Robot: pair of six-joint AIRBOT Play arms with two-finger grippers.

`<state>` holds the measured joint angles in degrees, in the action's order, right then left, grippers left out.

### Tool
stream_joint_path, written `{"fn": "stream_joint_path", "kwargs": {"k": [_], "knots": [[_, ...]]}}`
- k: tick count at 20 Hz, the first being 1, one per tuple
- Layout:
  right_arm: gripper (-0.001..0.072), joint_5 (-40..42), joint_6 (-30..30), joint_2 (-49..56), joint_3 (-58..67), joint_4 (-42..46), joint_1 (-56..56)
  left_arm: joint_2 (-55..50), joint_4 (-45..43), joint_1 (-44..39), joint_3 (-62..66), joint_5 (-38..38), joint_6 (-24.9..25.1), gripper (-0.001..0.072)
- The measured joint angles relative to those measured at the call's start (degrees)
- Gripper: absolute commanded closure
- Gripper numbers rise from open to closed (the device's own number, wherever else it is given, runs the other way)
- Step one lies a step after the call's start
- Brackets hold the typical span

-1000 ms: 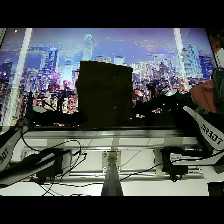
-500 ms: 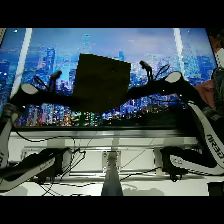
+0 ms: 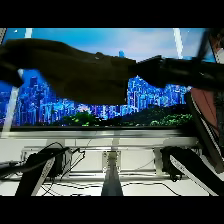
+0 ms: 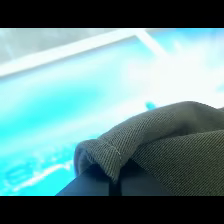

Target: Fold the clothes and pants, and hang the long-sleeved shirts on hangers.

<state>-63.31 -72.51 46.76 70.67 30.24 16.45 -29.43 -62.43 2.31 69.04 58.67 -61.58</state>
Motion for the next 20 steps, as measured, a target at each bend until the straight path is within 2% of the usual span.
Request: {"fn": "stream_joint_path", "kwargs": {"k": [2, 6, 9, 11, 13, 15, 17, 20], "knots": [[0.0667, 0.87, -6.54, -3.37, 0.33, 1.46, 2.71, 4.61, -1.84, 0.00, -1.29, 2.71, -3.82, 0.0687], [0.0667, 5.64, -20.35, -4.92, -2.91, 13.90, 8.15, 6.23, -3.39, -0.07, -9.42, 4.09, -8.61, 0.0687], [0.0667, 13.75, -26.60, -1.73, -10.03, 21.88, 9.68, -0.31, -1.27, -0.81, -18.08, -1.49, -9.46, 0.0687], [0.0667, 20.15, -29.35, 2.38, -14.69, 24.76, 9.01, -8.28, 1.95, -2.89, -22.64, -7.43, -8.39, 0.0686], [0.0667, 24.52, -30.91, 7.30, -17.55, 26.53, 6.82, -16.98, 4.26, -5.18, -24.70, -10.97, -7.10, 0.0685], [0.0667, 24.30, -31.67, 11.82, -19.08, 27.32, 3.76, -25.46, 5.62, -6.60, -25.35, -10.71, -6.27, 0.0685], [0.0668, 19.08, -29.64, 15.17, -19.91, 28.17, 0.59, -31.30, 5.99, -6.97, -25.55, -6.71, -5.53, 0.0686], [0.0667, 5.66, -22.27, 17.62, -20.52, 29.24, -2.56, -35.67, 3.76, -6.84, -25.70, 2.12, -4.57, 0.0685]]}}
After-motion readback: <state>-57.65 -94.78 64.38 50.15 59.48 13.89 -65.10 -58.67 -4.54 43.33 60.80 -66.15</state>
